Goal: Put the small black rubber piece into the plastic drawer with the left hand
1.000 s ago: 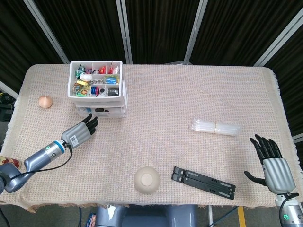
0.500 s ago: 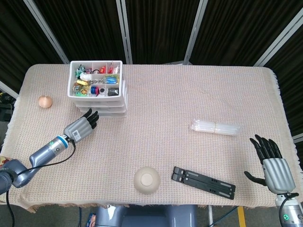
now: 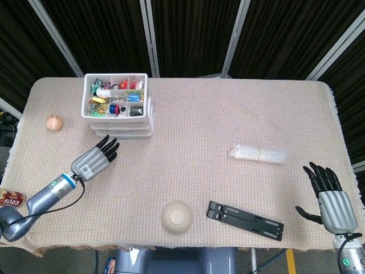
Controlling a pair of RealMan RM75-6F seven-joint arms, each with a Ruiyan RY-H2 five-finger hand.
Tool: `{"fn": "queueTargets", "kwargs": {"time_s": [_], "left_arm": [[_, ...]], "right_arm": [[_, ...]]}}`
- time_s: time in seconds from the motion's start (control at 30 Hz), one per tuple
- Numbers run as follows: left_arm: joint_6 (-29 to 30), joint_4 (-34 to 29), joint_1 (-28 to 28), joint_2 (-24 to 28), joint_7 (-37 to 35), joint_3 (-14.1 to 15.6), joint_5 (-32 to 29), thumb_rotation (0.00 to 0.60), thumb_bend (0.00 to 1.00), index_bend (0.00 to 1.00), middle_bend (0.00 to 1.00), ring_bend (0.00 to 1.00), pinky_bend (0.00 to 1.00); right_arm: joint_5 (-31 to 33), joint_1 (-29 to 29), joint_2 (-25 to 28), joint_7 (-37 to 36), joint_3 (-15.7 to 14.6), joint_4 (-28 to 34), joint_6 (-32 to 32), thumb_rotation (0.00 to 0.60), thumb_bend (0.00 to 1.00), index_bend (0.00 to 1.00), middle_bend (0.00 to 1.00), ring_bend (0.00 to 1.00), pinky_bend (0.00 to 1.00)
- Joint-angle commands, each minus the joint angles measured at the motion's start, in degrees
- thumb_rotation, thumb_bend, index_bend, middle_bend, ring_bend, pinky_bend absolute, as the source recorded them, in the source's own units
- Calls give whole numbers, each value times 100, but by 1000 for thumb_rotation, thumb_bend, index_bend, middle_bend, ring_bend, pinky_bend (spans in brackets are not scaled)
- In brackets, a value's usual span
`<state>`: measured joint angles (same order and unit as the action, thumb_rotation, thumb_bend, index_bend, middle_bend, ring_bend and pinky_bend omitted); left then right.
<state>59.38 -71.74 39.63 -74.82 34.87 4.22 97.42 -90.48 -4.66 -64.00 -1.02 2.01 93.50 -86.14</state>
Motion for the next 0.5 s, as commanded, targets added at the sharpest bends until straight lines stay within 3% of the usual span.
{"fn": "queueTargets", "kwargs": {"time_s": [0.03, 0.23, 0.37, 0.5], "left_arm": [[1268, -839, -797, 475, -418, 12, -80, 600, 251, 206, 76, 19, 83], [2418, -1877, -1805, 884, -1148, -85, -796, 600, 123, 90, 0, 0, 5], [2724, -2532, -2236, 1150, -1465, -77, -1188, 600, 97, 57, 0, 0, 0], [3010, -2744, -2544, 1225, -1439, 5, -1219, 600, 49, 17, 0, 0, 0]], "right_arm": [[14, -8, -14, 15, 8, 9, 12, 600, 63, 65, 0, 0, 0], [56, -30, -49, 107, 31, 26, 52, 600, 63, 64, 0, 0, 0], [85, -32, -68, 153, 43, 26, 60, 600, 63, 64, 0, 0, 0], [95, -28, -87, 189, 58, 14, 37, 600, 63, 64, 0, 0, 0]]}}
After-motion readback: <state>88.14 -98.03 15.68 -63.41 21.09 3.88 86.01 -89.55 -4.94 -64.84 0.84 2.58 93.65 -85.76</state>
